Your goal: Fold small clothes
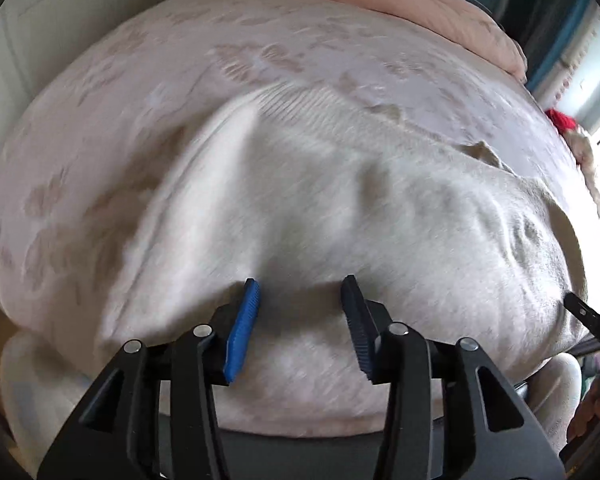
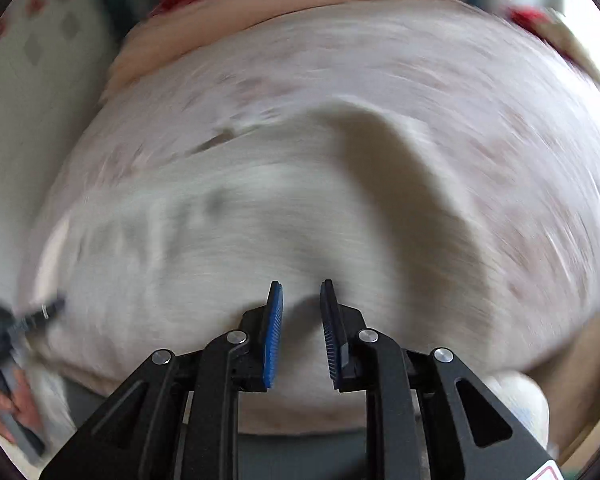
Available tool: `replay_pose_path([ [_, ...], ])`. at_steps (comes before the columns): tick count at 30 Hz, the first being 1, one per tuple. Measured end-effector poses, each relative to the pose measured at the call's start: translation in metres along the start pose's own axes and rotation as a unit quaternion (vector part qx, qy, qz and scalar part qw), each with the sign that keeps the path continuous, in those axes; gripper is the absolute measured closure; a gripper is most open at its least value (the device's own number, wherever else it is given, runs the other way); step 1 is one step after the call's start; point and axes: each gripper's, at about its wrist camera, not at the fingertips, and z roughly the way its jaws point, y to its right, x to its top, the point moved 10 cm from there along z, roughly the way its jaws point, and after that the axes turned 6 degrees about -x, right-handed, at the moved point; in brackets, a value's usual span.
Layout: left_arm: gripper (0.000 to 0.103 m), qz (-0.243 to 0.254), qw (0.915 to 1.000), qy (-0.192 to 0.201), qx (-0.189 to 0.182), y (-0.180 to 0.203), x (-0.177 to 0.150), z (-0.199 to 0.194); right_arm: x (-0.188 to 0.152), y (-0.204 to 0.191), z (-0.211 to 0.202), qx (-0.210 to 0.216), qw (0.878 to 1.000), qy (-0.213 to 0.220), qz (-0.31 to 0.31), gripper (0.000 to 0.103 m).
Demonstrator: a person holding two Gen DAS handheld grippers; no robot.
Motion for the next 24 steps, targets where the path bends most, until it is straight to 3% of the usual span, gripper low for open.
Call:
replay_pose_path([
  [3,0.059,0.019,0.9997,0.005,0.015,-0.002,-0.006,0.004,-0.013,0.024,0.021,-0.018,0.999,-0.035,-0.004,0.094],
  [6,0.059,0.038,0.9985,0.006,0.039,0.003,-0.006,0.005,-0.008,0.027,0.019,-0.001,0.999,-0.038,0.025,0.096],
  [9,0.057,0.021,0.9994,0.004,0.029,0.002,-0.008,-0.009,-0.002,0.018,0.001,-0.003,0.999,-0.021,0.025,0.091],
  [11,0.051,0.005,0.9997,0.010,0.022,-0.003,-0.010,-0.020,0.006,0.012,-0.009,-0.029,0.999,0.008,-0.011,0.090],
  [12,0.049,0.003,0.9994,0.014,0.031,-0.009,-0.012,-0.023,0.006,0.017,-0.004,-0.065,0.997,0.012,-0.035,0.090],
  [14,0.049,0.004,0.9993,0.005,0.036,-0.018,-0.019,-0.017,-0.001,0.029,0.018,-0.089,0.995,-0.016,-0.045,0.093],
  [17,0.049,0.004,0.9995,0.008,0.031,-0.021,-0.024,-0.015,0.003,0.034,0.016,-0.083,0.996,-0.018,-0.030,0.094],
  [20,0.049,-0.008,0.9996,0.022,0.018,-0.017,-0.022,-0.032,0.015,0.012,-0.008,-0.055,0.998,-0.001,-0.026,0.085],
  [24,0.039,-0.070,0.9965,0.046,0.000,-0.032,-0.024,-0.050,0.030,-0.069,-0.031,0.040,0.997,0.011,-0.071,0.085],
])
